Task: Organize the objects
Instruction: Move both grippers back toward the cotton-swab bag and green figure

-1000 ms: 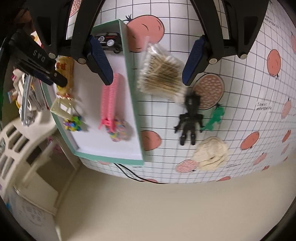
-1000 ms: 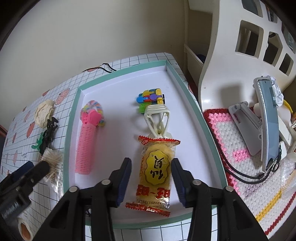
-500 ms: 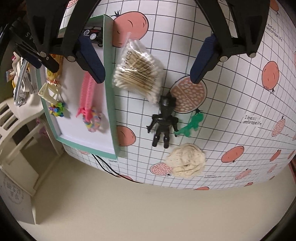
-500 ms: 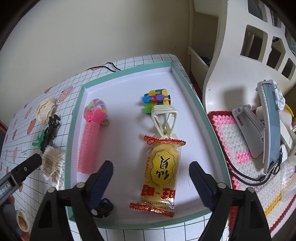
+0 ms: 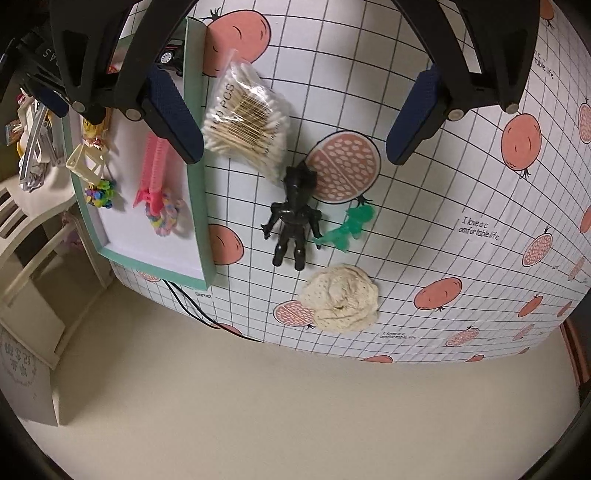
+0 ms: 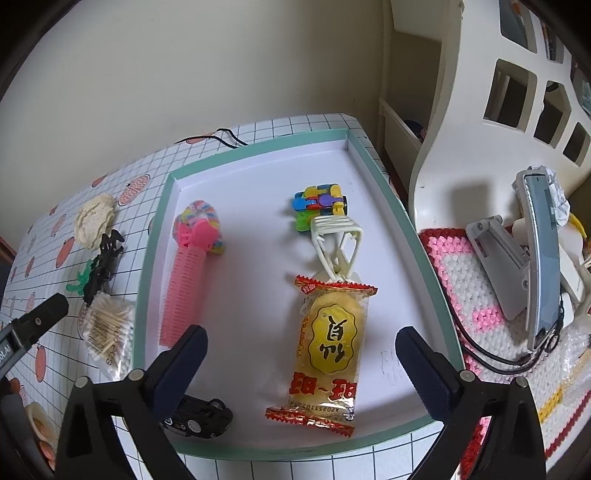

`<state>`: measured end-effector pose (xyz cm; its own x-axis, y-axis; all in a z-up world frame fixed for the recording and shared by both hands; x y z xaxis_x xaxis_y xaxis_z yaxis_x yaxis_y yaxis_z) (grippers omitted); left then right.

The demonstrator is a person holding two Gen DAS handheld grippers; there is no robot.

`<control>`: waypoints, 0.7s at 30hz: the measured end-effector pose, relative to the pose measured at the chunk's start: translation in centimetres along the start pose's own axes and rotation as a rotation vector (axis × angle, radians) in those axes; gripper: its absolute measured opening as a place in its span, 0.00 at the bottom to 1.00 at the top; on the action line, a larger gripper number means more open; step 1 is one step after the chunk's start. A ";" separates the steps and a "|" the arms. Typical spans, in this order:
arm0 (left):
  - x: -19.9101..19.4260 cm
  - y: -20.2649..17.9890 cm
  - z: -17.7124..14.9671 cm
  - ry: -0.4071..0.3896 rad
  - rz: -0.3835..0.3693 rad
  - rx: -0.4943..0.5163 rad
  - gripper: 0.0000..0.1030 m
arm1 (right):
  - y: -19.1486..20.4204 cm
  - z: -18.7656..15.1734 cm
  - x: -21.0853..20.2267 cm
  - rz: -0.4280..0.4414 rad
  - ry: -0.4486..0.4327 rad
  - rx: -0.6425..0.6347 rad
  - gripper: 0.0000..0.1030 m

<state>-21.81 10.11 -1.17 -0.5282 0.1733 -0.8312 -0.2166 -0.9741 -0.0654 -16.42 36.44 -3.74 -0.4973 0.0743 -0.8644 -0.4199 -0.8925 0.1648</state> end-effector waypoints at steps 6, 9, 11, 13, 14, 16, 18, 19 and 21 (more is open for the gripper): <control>-0.4 1.8 0.4 -0.005 -0.022 -0.033 0.96 | 1.5 0.7 -1.3 0.037 -0.037 -0.005 1.00; -0.6 2.6 0.7 -0.010 -0.024 -0.033 0.96 | 3.1 1.2 -2.3 0.069 -0.066 -0.022 1.00; -0.8 3.4 0.9 -0.018 -0.029 -0.039 0.96 | 4.7 1.2 -3.0 0.099 -0.081 -0.045 1.00; -1.0 4.0 1.2 -0.022 -0.034 -0.049 0.96 | 6.4 1.2 -3.3 0.129 -0.089 -0.068 1.00; -1.1 4.4 1.3 -0.024 -0.039 -0.055 0.96 | 7.3 1.0 -3.5 0.141 -0.090 -0.082 1.00; -1.2 5.0 1.5 -0.024 -0.049 -0.062 0.96 | 9.1 0.5 -3.6 0.159 -0.087 -0.120 1.00; -1.1 5.5 1.7 -0.022 -0.054 -0.061 0.96 | 10.7 0.0 -3.4 0.176 -0.080 -0.150 1.00; -1.2 5.6 1.8 -0.023 -0.057 -0.059 0.96 | 11.5 -0.3 -3.3 0.184 -0.075 -0.165 1.00; -1.1 5.8 1.9 -0.023 -0.059 -0.051 0.96 | 12.9 -0.8 -3.1 0.190 -0.069 -0.193 1.00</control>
Point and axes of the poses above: each gripper's, at about its wrist camera, not at the fingertips, and x roughly the way its jaws point, y to its left, z to its top, the point moved 10 cm from there along x, roughly the way its jaws point, and after that the axes turned 10 degrees about x, right-handed, at the moved point
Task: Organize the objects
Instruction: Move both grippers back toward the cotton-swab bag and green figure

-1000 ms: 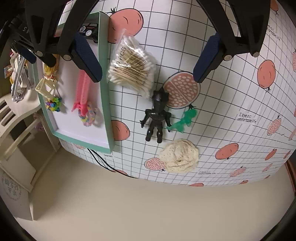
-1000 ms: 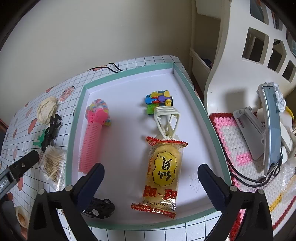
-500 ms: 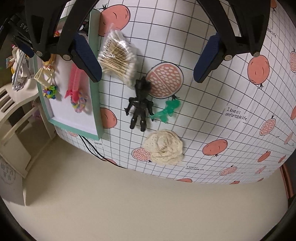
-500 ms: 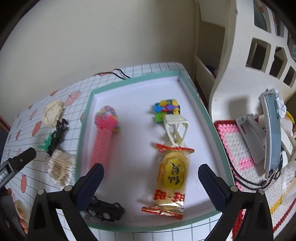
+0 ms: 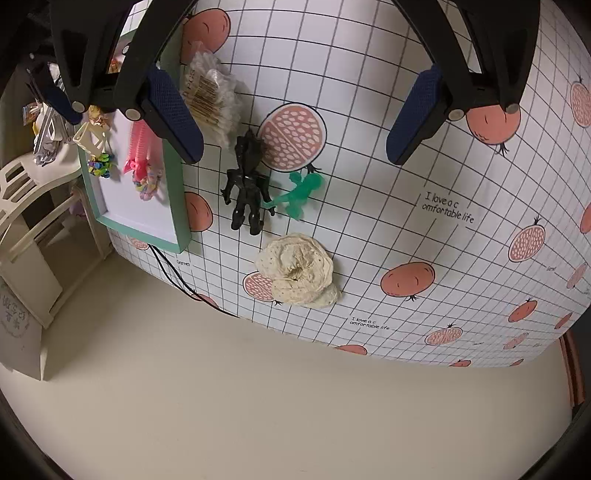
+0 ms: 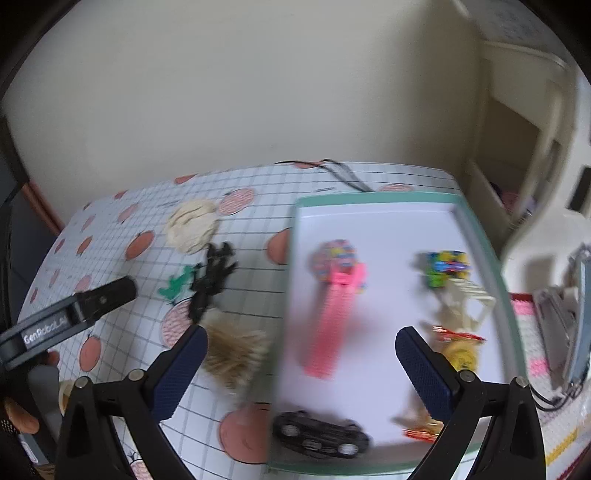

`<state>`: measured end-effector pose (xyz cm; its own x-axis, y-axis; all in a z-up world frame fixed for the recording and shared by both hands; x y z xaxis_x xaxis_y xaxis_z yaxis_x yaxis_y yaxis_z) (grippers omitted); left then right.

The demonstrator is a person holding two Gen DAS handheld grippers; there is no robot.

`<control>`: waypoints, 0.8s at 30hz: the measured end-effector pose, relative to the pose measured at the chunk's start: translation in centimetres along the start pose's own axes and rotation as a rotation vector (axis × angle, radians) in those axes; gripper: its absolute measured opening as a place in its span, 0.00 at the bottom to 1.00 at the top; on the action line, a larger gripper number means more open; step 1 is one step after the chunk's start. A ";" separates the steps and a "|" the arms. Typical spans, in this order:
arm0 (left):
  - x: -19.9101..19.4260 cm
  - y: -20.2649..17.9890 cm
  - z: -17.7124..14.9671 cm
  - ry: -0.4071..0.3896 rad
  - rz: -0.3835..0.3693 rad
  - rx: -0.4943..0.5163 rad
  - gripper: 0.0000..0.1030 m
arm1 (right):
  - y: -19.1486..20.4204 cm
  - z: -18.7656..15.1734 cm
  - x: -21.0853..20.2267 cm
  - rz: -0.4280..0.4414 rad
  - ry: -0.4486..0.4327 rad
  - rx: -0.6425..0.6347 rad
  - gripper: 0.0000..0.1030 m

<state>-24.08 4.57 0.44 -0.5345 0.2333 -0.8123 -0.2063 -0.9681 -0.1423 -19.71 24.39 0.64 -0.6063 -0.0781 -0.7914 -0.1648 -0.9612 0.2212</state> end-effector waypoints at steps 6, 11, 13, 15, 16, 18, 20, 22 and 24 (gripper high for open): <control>0.8 0.8 0.6 0.009 0.002 0.016 0.96 | 2.7 -1.3 1.6 0.011 0.028 -0.084 1.00; 1.8 1.3 1.2 0.014 0.018 0.046 0.96 | 3.8 -2.3 2.8 0.015 0.055 -0.137 1.00; 2.4 1.5 1.3 0.019 0.026 0.050 0.96 | 4.4 -2.6 3.2 0.023 0.065 -0.156 1.00; 3.1 1.7 1.3 0.029 0.027 0.048 0.96 | 5.0 -2.8 3.6 0.029 0.072 -0.183 1.00; 3.4 1.7 1.2 0.034 0.030 0.052 0.96 | 5.3 -2.9 3.8 0.030 0.076 -0.192 1.00; 4.2 1.7 1.2 0.042 0.046 0.076 0.96 | 5.8 -3.1 4.2 0.039 0.085 -0.202 1.00; 4.9 1.6 1.1 0.050 0.059 0.100 0.95 | 6.2 -3.4 4.6 0.047 0.093 -0.215 1.00; 5.5 1.8 1.1 0.055 0.062 0.109 0.91 | 6.6 -3.6 5.2 0.046 0.102 -0.230 1.00; 6.1 1.8 1.1 0.062 0.062 0.116 0.89 | 6.6 -3.9 5.8 0.040 0.115 -0.236 1.00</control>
Point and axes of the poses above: each gripper's, at about its wrist camera, not at the fingertips, and x roughly the way its jaws point, y to its left, z to its top, the point moved 10 cm from there along x, roughly the way its jaws point, and after that the axes turned 10 degrees about x, right-handed, at the moved point
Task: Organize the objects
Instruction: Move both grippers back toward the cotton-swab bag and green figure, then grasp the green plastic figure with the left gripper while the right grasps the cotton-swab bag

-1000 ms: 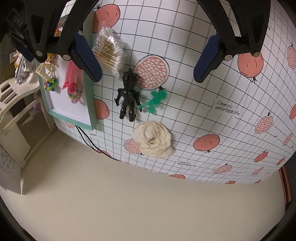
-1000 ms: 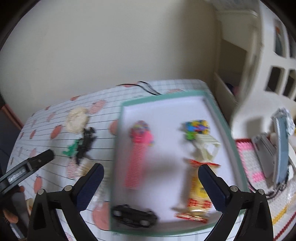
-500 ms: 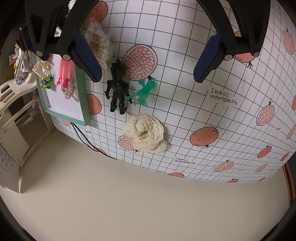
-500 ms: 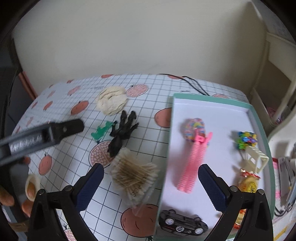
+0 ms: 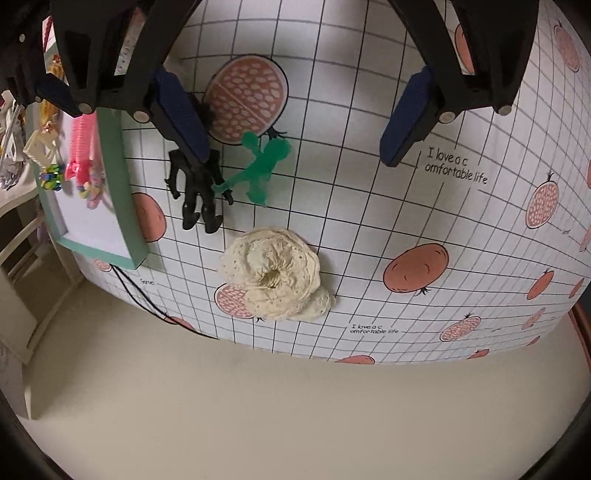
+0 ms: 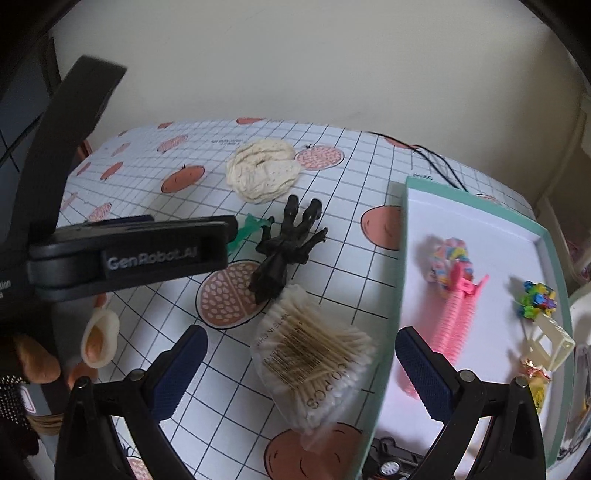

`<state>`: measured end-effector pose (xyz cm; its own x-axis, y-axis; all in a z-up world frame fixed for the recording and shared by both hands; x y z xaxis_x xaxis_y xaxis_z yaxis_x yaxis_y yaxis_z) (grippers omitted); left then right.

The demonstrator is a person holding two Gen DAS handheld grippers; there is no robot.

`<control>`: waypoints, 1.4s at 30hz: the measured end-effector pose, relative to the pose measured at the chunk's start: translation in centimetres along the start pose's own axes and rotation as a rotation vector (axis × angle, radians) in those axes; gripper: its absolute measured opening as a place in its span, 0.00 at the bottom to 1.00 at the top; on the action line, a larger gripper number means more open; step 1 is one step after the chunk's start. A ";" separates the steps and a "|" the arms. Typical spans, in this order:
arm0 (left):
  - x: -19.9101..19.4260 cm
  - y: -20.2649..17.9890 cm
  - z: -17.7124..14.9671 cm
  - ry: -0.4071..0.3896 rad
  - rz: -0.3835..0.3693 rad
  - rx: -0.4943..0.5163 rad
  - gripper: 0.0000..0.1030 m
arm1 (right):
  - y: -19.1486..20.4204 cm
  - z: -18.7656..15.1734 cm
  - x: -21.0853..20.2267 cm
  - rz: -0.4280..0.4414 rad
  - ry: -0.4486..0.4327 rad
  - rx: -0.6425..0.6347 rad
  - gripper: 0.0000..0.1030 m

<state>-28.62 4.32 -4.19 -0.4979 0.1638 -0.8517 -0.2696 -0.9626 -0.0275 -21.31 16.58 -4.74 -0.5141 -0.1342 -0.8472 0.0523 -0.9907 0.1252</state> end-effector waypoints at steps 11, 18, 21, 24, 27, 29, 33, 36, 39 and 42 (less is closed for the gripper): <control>2.5 -0.6 0.0 0.023 0.017 0.056 0.75 | 0.0 0.3 1.4 0.009 0.007 -0.007 0.98; 3.3 -1.1 0.2 0.030 0.017 0.076 0.67 | 0.0 0.0 2.1 -0.003 0.020 -0.021 0.96; 3.5 -1.2 0.2 0.031 0.020 0.085 0.60 | 0.0 -0.1 2.2 -0.007 0.023 -0.026 0.95; 3.7 -1.2 0.1 0.038 0.026 0.088 0.53 | -0.1 -0.3 2.2 -0.010 0.028 -0.031 0.93; 3.7 -1.3 0.2 0.037 0.033 0.099 0.45 | -0.2 -0.3 2.3 -0.019 0.029 -0.039 0.91; 3.7 -1.2 0.2 0.039 0.032 0.098 0.40 | -0.2 -0.4 2.3 -0.025 0.030 -0.045 0.89; 3.7 -1.3 0.3 0.041 0.040 0.113 0.30 | -0.1 -0.6 2.4 -0.031 0.038 -0.058 0.81; 3.6 -0.9 0.2 0.039 0.042 0.110 0.24 | -0.2 -0.8 2.6 -0.034 0.051 -0.059 0.77; 3.5 -0.5 0.3 0.040 0.046 0.108 0.21 | -0.2 -0.9 2.7 -0.037 0.052 -0.063 0.76; 3.5 -0.5 0.3 0.038 0.042 0.106 0.21 | -0.3 -1.0 2.7 -0.042 0.054 -0.060 0.73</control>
Point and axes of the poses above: each gripper's, at about its wrist camera, not at the fingertips, and x roughly the way its jaws point, y to its left, z to its top, the point moved 10 cm from there along x, roughly the way its jaws point, and after that the axes turned 10 degrees about x, right-handed, at the moved point
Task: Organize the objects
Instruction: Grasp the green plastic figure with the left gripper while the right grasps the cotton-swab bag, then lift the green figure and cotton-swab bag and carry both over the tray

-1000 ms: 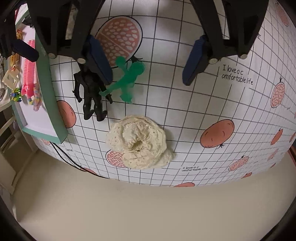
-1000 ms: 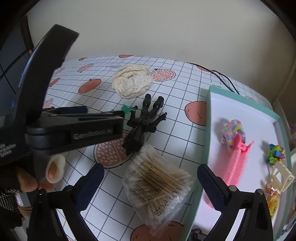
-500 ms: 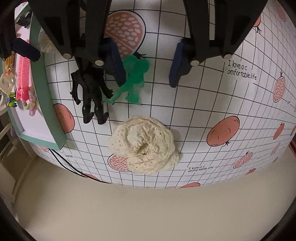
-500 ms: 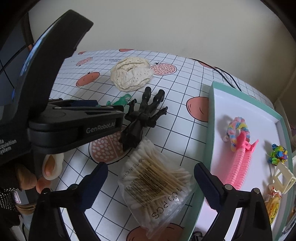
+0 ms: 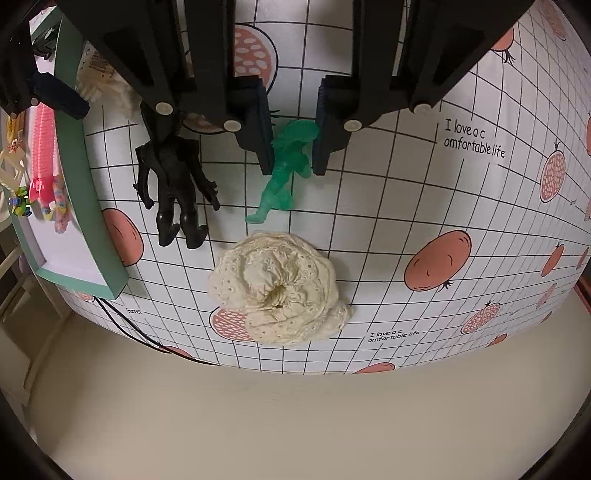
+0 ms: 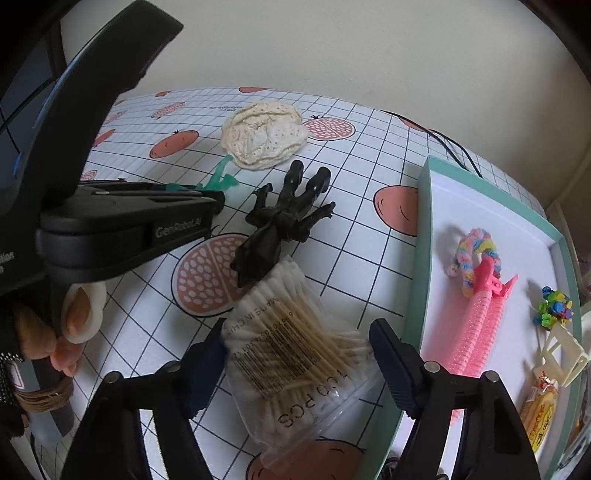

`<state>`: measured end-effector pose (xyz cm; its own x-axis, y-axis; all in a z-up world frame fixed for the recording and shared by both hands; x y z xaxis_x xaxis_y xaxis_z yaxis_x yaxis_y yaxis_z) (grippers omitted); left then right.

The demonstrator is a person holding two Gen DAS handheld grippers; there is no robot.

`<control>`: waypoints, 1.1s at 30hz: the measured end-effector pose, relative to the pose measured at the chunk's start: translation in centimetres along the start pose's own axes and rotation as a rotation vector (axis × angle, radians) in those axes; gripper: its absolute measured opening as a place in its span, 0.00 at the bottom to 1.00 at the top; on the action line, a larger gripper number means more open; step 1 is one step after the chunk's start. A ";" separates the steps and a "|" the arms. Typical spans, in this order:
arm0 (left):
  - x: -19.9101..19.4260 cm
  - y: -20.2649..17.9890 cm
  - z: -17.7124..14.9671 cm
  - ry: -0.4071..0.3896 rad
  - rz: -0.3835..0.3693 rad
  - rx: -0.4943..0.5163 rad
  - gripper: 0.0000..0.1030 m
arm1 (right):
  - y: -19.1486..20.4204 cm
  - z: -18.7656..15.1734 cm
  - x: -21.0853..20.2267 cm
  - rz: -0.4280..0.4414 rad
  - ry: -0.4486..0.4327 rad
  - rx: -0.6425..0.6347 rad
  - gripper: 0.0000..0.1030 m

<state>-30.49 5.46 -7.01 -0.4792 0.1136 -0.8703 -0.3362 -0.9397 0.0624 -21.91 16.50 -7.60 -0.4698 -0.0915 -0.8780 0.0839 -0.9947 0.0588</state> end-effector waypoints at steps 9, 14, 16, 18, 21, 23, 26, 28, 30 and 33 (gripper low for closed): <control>0.0 0.2 -0.1 -0.003 -0.006 -0.015 0.20 | -0.2 0.0 0.0 -0.001 0.001 0.011 0.69; 0.0 0.2 -0.2 0.004 0.001 -0.010 0.20 | -0.2 0.0 -0.2 0.006 0.000 0.017 0.69; -0.2 0.3 -0.1 0.000 -0.004 -0.017 0.19 | -0.2 0.1 -0.3 0.007 -0.004 0.014 0.69; -0.4 0.3 0.1 -0.007 -0.005 -0.016 0.19 | -0.2 0.2 -0.5 0.012 -0.009 0.016 0.69; -0.8 0.5 0.3 -0.017 -0.010 -0.022 0.19 | -0.1 0.6 -1.0 0.021 -0.019 0.025 0.69; -1.1 0.7 0.5 -0.025 -0.019 -0.036 0.19 | 0.0 0.9 -1.5 0.032 -0.030 0.027 0.69; -1.7 0.9 1.0 -0.042 -0.030 -0.047 0.19 | 0.1 1.6 -2.4 0.046 -0.053 0.036 0.69; -2.4 1.0 1.4 -0.062 -0.037 -0.057 0.19 | 0.0 2.1 -3.0 0.056 -0.070 0.047 0.69; -2.9 1.2 1.7 -0.076 -0.044 -0.066 0.19 | -0.2 2.6 -3.7 0.064 -0.089 0.059 0.69; -3.7 1.3 2.3 -0.100 -0.061 -0.080 0.19 | -0.8 3.3 -4.6 0.076 -0.111 0.087 0.69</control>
<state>-31.03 4.60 -2.61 -0.5395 0.1987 -0.8182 -0.3029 -0.9525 -0.0316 -22.74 17.58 -2.03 -0.5595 -0.1662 -0.8120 0.0488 -0.9846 0.1679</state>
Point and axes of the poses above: each gripper's, at about its wrist camera, not at the fingertips, and x roughly the way its jaws point, y to its left, z to its top, the point moved 10 cm from there along x, roughly the way its jaws point, and after that the axes turned 10 degrees about x, right-handed, at the moved point
